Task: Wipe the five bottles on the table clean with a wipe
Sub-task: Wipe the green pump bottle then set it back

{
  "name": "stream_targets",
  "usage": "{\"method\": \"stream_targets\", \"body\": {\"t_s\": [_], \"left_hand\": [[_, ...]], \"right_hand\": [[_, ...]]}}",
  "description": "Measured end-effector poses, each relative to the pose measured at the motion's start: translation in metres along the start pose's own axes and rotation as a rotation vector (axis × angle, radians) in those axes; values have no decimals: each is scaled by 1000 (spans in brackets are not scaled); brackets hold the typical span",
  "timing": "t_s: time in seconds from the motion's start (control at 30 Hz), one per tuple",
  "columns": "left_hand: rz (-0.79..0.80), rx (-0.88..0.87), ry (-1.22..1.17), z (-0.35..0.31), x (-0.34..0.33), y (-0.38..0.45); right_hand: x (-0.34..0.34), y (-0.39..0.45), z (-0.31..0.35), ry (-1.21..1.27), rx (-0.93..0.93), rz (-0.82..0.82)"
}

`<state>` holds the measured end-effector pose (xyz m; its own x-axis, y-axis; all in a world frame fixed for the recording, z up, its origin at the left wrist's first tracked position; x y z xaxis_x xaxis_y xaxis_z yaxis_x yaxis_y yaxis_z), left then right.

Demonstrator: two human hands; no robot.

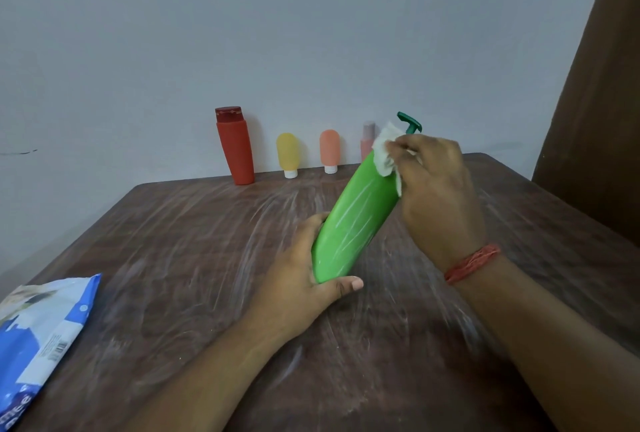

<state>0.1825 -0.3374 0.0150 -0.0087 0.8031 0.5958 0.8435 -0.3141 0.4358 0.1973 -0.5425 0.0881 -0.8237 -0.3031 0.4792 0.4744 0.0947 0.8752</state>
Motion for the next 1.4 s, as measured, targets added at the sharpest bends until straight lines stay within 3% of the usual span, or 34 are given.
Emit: {"method": "stream_targets", "body": {"t_s": [0.07, 0.23, 0.33, 0.47, 0.6, 0.77, 0.9, 1.1, 1.27, 1.4], "left_hand": [[-2, -9, 12, -1, 0, 0], [1, -1, 0, 0, 1, 0], [7, -4, 8, 0, 0, 0], [10, -1, 6, 1, 0, 0], [1, 10, -12, 2, 0, 0], [8, 15, -12, 4, -1, 0], [-1, 37, -32, 6, 0, 1], [23, 12, 14, 6, -1, 1], [5, 31, 7, 7, 0, 1], [30, 5, 56, 5, -2, 0]], "right_hand": [[1, -2, -3, 10, -15, 5], [1, -3, 5, 28, 187, 66], [1, -1, -1, -14, 137, 60], [-4, -7, 4, 112, 102, 40], [-5, -14, 19, 217, 239, 85], [-3, -8, 12, 226, 55, 53], [-5, -19, 28, 273, 272, 163], [4, -9, 11, 207, 142, -17], [-9, -21, 33, 227, 327, 137], [-3, -7, 13, 196, 126, -35]]}}
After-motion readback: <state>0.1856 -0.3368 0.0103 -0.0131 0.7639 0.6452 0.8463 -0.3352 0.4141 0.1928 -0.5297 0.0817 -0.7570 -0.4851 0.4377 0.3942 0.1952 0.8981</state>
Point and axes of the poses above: each hand's wrist, its own y-axis towards the middle knuckle, its own x-axis out of the back of the hand, z = x × y, the point moved 3 cm from there along y, towards the middle knuckle, and after that the axes turned 1 degree about -x, right-handed, at the moved point
